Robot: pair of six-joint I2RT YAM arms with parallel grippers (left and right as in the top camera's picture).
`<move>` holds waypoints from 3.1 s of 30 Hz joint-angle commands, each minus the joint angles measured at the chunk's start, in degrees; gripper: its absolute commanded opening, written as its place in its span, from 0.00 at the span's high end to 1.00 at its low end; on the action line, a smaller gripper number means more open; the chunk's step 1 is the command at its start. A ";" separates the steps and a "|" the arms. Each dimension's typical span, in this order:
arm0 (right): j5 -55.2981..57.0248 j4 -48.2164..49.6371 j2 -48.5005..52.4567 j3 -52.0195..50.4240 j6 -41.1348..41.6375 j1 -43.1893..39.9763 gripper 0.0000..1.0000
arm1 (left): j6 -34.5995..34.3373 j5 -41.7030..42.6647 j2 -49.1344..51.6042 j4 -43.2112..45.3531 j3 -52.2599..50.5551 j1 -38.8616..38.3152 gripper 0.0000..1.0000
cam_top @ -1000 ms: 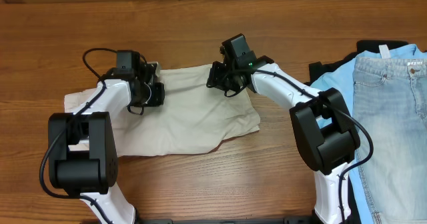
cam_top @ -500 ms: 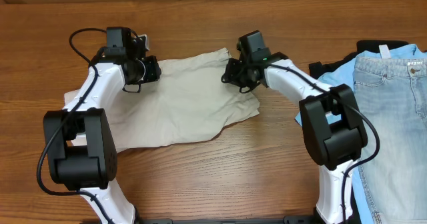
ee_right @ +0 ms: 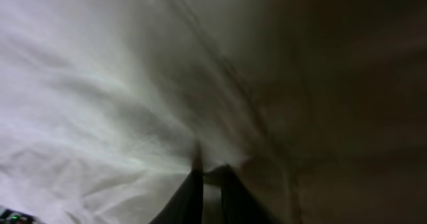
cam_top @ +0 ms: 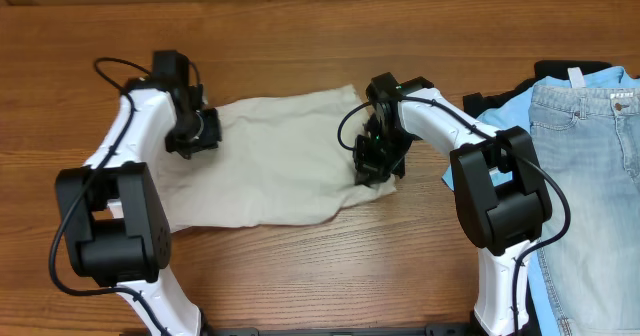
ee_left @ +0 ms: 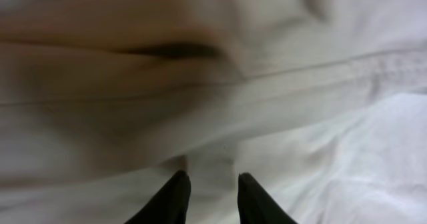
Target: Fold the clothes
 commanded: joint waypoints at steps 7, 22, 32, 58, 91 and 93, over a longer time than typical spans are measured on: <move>8.20 -2.60 0.17 -0.50 -1.16 -3.04 0.89 | 4.26 -5.88 0.31 -14.95 12.31 5.95 0.36; 0.55 -2.62 -6.82 4.00 -14.19 -3.85 0.84 | 7.96 11.13 0.42 -10.45 1.95 23.43 0.00; -0.85 2.49 -6.47 3.93 -14.16 -0.09 0.73 | 7.43 3.54 0.46 0.09 -9.20 24.55 0.00; -0.31 4.81 -4.09 3.93 -12.37 0.81 0.73 | 8.11 14.82 0.48 12.20 -19.98 22.12 0.02; -0.66 -0.57 -4.11 3.96 -12.41 -8.55 0.84 | 7.43 -1.03 0.46 -39.89 44.72 14.60 0.96; -0.66 -1.03 -4.11 3.96 -12.44 -9.35 0.84 | 6.25 -2.89 0.46 -39.69 42.64 12.15 0.96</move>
